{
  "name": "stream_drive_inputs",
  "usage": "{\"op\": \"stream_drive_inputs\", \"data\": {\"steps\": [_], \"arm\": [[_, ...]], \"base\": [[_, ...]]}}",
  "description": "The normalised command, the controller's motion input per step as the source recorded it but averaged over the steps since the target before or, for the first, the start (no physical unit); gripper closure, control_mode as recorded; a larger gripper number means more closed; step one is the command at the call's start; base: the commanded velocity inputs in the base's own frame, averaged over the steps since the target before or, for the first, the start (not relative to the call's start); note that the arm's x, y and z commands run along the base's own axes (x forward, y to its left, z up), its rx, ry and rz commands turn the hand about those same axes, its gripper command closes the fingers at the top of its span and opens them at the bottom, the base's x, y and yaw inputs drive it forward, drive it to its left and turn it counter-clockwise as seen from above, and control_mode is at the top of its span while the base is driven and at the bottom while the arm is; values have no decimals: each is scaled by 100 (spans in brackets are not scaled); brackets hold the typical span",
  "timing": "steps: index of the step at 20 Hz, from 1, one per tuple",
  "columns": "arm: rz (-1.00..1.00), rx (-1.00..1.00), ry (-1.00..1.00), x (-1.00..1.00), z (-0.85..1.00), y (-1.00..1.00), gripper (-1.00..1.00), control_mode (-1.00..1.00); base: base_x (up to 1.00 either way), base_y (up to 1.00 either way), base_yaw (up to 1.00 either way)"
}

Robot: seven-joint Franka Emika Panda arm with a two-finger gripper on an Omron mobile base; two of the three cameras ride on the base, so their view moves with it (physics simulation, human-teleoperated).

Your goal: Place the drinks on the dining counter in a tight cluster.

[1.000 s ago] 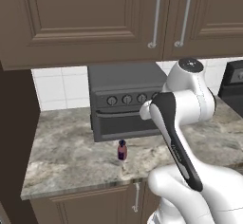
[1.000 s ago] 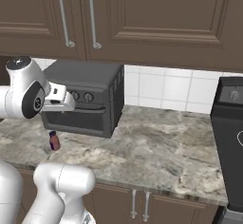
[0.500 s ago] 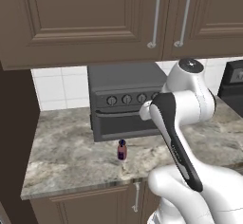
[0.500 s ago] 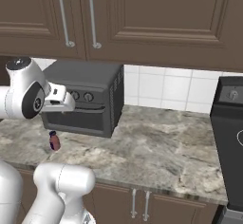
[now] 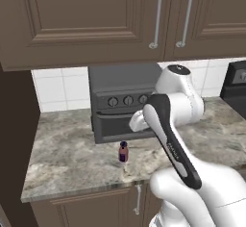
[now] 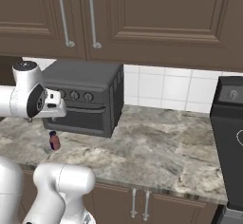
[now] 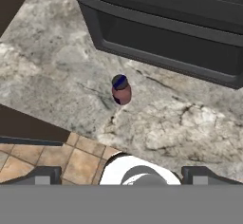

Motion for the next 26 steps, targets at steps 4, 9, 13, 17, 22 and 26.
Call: {"op": "stream_drive_inputs", "data": {"steps": [4, 9, 13, 17, 22, 26], "arm": [[2, -1, 1, 0, -46, 21, -100, -100], [-2, -8, 2, 1, -59, 21, -100, -100], [-7, -4, 1, 5, -59, 27, -100, -100], [-3, -1, 7, 6, -27, 8, -100, -100], [0, 0, 2, 14, -1, 0, -100, -100], [0, 0, 7, 37, 0, 1, -100, -100]], "base": [[0, 0, 0], [0, 0, 0], [0, 0, 0], [0, 0, 0], [0, 0, 0], [0, 0, 0]]}}
